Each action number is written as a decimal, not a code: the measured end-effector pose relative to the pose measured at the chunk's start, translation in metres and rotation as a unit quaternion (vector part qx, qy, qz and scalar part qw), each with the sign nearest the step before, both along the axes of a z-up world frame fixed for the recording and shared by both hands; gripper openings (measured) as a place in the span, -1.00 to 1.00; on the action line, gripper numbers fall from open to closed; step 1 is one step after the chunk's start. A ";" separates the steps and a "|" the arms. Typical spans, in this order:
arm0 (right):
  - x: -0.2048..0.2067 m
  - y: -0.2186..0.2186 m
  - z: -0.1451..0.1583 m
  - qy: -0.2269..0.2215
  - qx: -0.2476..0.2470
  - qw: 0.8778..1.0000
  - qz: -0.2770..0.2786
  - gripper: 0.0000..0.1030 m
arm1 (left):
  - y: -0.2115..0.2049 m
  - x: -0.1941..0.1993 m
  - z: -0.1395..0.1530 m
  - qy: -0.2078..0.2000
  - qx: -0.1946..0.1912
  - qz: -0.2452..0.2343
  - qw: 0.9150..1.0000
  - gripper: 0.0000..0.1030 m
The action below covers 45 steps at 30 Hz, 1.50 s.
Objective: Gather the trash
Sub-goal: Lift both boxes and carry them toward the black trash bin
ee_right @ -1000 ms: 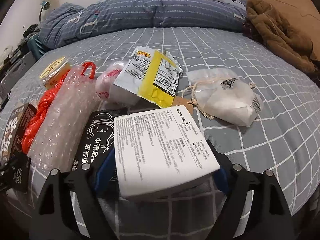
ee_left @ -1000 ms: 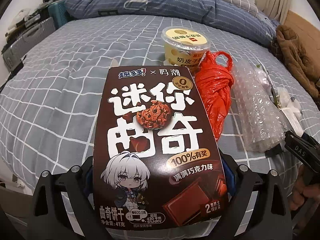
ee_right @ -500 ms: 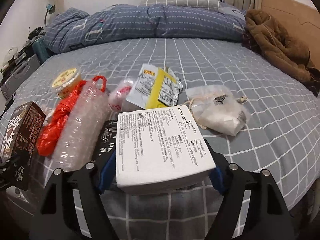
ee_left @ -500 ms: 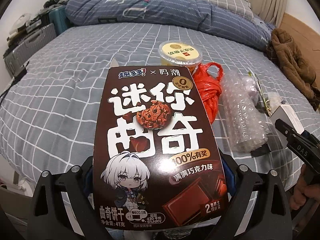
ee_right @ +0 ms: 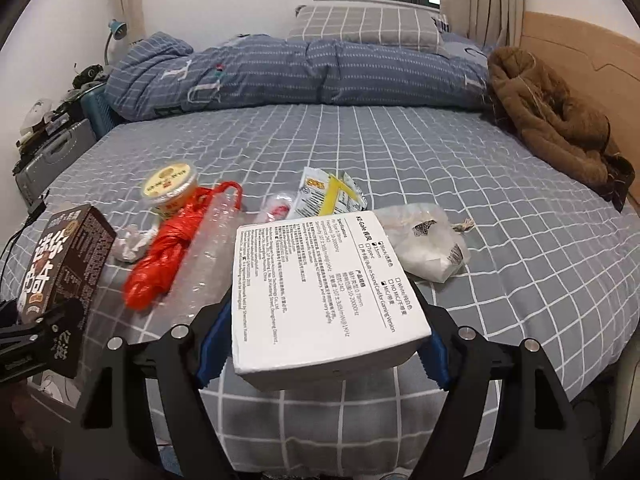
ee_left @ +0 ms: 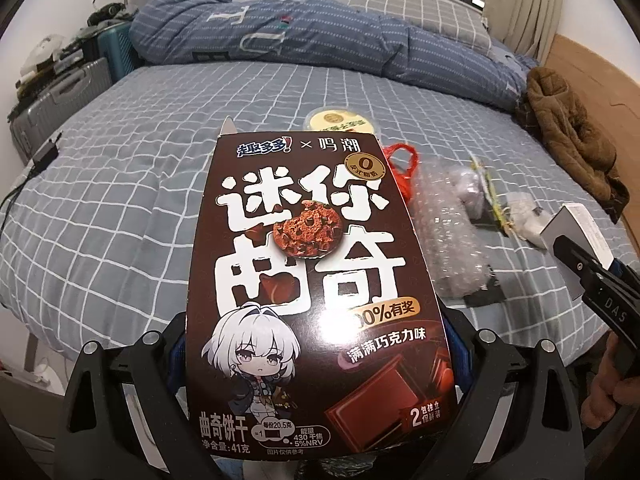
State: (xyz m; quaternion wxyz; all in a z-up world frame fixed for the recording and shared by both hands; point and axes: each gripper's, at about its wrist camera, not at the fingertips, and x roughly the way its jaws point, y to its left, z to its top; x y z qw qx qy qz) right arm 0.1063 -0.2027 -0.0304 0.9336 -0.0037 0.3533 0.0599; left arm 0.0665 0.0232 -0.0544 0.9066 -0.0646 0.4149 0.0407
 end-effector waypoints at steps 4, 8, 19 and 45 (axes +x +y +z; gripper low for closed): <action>-0.014 0.002 0.006 -0.004 0.002 1.000 0.004 0.43 | -0.004 -0.011 0.007 -0.008 0.003 -0.006 1.000 0.78; -0.032 0.002 0.012 -0.009 0.003 1.000 0.008 0.43 | -0.007 -0.020 0.012 -0.013 0.003 -0.012 1.000 0.78; -0.071 0.003 0.015 -0.011 0.005 1.000 0.013 0.43 | -0.011 -0.054 0.014 -0.017 0.000 -0.018 1.000 0.78; -0.143 0.016 0.015 -0.005 0.011 0.999 0.033 0.43 | -0.009 -0.114 0.007 -0.007 -0.008 -0.010 1.000 0.78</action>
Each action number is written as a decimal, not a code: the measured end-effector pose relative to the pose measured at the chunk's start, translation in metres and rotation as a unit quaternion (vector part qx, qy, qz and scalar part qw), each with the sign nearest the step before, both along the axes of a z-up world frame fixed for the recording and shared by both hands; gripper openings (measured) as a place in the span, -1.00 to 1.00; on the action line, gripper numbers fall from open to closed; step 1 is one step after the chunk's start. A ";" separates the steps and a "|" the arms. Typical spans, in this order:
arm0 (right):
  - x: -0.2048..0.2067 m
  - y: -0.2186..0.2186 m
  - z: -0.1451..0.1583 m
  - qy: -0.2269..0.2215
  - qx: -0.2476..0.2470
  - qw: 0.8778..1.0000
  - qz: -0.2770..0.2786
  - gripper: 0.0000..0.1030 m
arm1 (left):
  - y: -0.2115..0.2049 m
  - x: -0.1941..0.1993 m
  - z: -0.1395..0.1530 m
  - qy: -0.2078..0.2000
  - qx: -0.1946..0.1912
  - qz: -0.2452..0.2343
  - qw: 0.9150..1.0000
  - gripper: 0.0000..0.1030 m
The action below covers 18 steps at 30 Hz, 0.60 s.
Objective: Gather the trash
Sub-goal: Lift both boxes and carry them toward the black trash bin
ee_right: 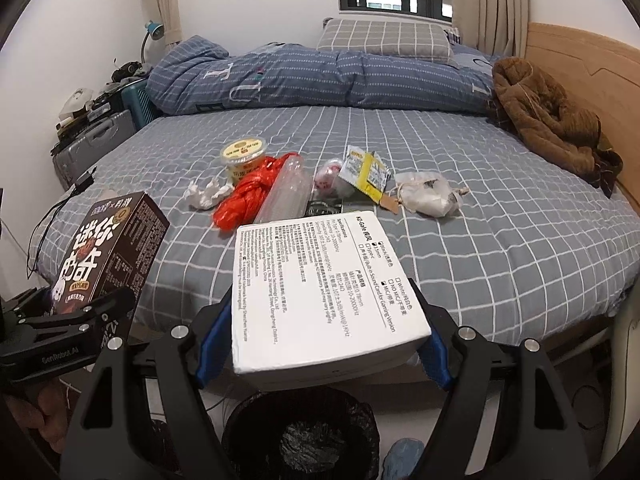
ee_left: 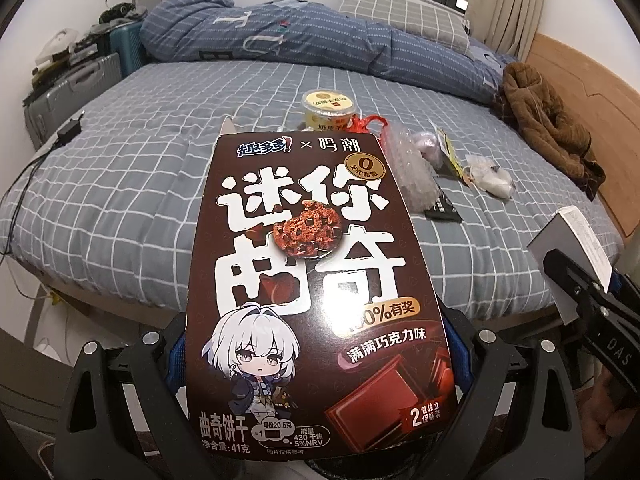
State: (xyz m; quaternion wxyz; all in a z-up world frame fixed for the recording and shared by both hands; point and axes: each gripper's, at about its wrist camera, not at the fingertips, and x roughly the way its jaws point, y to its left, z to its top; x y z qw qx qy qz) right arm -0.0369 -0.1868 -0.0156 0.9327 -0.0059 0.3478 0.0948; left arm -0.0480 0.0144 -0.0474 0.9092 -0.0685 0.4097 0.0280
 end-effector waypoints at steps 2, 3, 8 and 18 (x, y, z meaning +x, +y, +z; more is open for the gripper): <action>-0.005 0.001 -0.003 0.003 -0.001 1.000 0.003 0.43 | 0.001 -0.004 -0.002 0.002 0.000 0.001 1.000 0.78; -0.006 0.002 -0.004 0.004 -0.002 1.000 0.004 0.42 | 0.002 -0.005 -0.003 0.003 0.000 0.001 1.000 0.78; -0.016 0.008 -0.010 0.012 -0.005 1.000 0.012 0.43 | 0.007 -0.014 -0.011 0.013 -0.006 0.005 1.000 0.78; -0.032 0.017 -0.023 0.027 -0.011 0.999 0.022 0.43 | 0.007 -0.034 -0.026 0.030 -0.010 0.004 0.999 0.78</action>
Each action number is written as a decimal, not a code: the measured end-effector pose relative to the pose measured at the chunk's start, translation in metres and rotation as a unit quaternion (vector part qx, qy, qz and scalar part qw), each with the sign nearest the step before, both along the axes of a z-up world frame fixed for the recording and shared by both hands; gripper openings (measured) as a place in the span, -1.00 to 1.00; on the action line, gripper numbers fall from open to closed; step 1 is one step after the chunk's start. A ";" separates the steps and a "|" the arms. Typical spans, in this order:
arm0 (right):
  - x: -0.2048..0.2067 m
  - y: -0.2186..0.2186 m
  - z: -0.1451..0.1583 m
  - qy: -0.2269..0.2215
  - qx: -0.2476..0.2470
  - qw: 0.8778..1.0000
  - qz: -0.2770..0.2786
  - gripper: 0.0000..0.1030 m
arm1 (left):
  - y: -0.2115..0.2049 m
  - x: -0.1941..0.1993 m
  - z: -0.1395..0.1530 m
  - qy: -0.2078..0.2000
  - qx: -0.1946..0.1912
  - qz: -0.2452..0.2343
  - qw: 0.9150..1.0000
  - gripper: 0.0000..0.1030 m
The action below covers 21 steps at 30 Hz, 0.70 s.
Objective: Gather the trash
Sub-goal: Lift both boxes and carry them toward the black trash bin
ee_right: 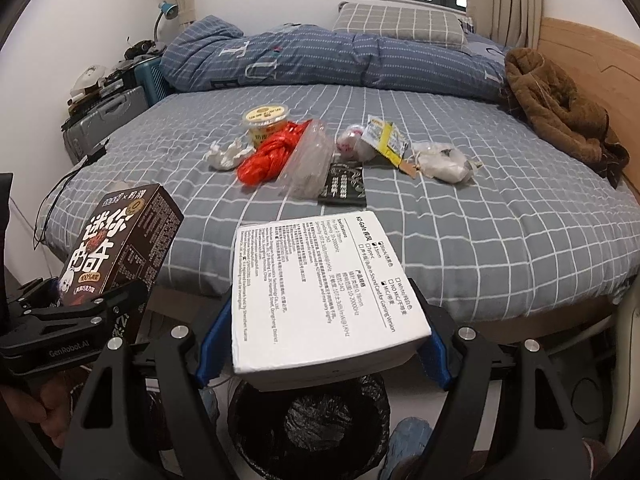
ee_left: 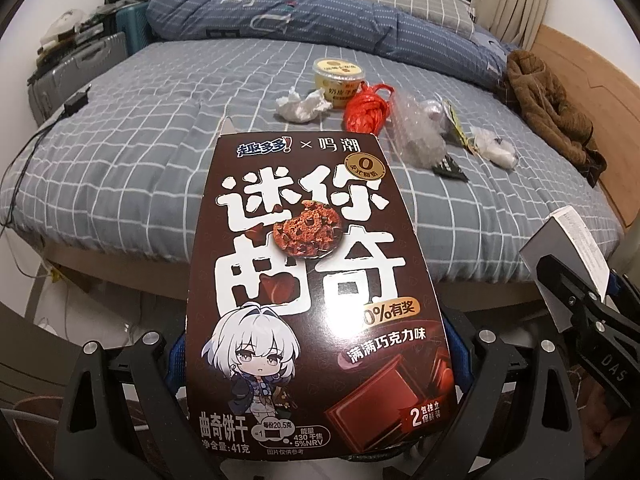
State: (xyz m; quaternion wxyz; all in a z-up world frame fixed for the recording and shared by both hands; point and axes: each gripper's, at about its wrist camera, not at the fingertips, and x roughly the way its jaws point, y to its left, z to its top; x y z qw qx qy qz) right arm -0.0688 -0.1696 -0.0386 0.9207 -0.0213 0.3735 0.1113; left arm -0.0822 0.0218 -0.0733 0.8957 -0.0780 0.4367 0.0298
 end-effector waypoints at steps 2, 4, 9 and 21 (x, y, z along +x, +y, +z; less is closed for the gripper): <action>-0.003 0.002 -0.003 0.003 -0.002 1.000 0.001 0.43 | 0.000 -0.004 -0.003 0.003 -0.001 0.000 1.000 0.78; -0.007 0.002 -0.006 0.005 -0.003 1.000 0.002 0.43 | 0.000 -0.007 -0.006 0.006 -0.002 0.001 1.000 0.78; -0.017 0.003 -0.015 0.016 -0.003 1.000 0.000 0.43 | 0.001 -0.016 -0.016 0.019 -0.003 0.005 1.000 0.78; -0.031 -0.001 -0.047 0.054 -0.010 0.998 -0.008 0.43 | 0.004 -0.037 -0.046 0.048 -0.010 0.008 0.999 0.78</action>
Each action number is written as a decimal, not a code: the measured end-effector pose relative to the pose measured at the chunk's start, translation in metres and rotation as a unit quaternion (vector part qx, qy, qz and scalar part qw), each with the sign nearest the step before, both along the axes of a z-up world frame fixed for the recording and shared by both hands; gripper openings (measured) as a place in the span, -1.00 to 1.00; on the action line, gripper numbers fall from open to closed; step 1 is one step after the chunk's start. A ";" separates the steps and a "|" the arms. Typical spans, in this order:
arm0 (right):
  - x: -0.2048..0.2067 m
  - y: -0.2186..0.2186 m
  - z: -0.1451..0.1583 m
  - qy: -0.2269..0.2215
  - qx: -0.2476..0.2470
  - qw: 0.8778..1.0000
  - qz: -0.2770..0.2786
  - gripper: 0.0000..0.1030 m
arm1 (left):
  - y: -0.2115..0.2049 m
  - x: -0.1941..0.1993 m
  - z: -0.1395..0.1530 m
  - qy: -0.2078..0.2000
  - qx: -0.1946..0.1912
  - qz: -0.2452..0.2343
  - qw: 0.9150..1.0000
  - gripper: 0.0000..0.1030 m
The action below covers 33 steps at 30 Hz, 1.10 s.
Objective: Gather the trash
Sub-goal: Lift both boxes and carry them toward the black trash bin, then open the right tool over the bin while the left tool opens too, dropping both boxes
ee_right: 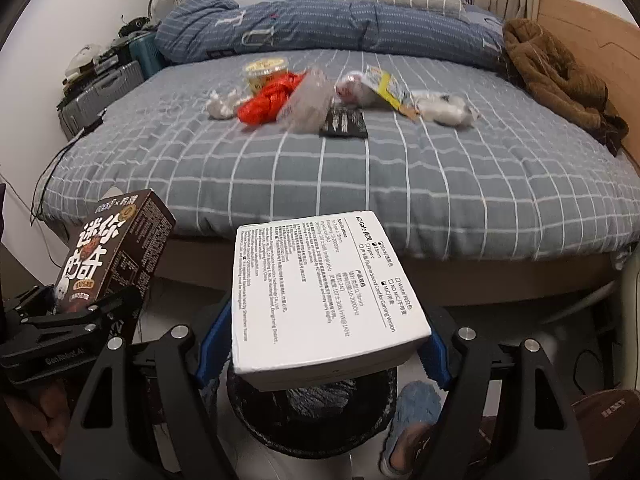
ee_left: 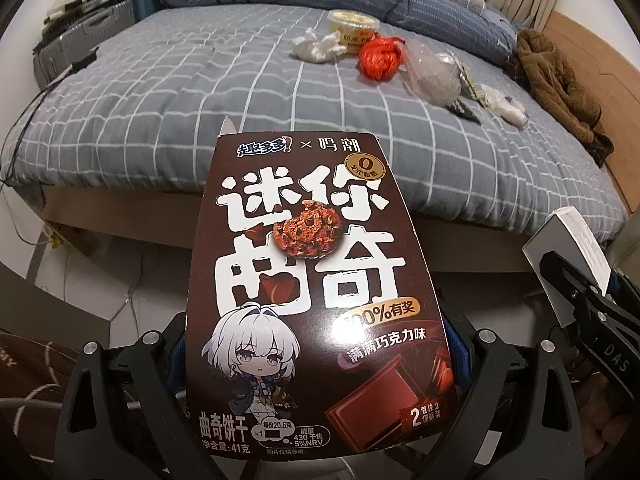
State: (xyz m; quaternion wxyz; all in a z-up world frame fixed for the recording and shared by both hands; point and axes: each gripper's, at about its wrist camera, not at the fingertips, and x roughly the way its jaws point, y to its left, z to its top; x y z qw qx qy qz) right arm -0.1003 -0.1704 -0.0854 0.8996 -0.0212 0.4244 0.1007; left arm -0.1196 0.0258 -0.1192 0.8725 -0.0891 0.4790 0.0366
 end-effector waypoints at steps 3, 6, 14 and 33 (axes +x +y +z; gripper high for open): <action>0.002 0.001 -0.014 0.012 -0.005 1.000 0.003 0.43 | 0.002 0.000 -0.010 0.005 0.000 -0.001 1.000 0.78; 0.006 0.002 -0.030 0.028 -0.012 1.000 0.007 0.42 | 0.004 0.001 -0.024 0.016 -0.002 -0.003 1.000 0.78; 0.016 0.010 -0.075 0.078 -0.021 0.997 0.017 0.43 | 0.010 0.011 -0.061 0.048 -0.014 0.000 0.999 0.78; 0.031 0.055 -0.132 0.147 -0.028 0.988 0.042 0.44 | 0.029 0.006 -0.086 0.081 -0.028 0.025 0.996 0.78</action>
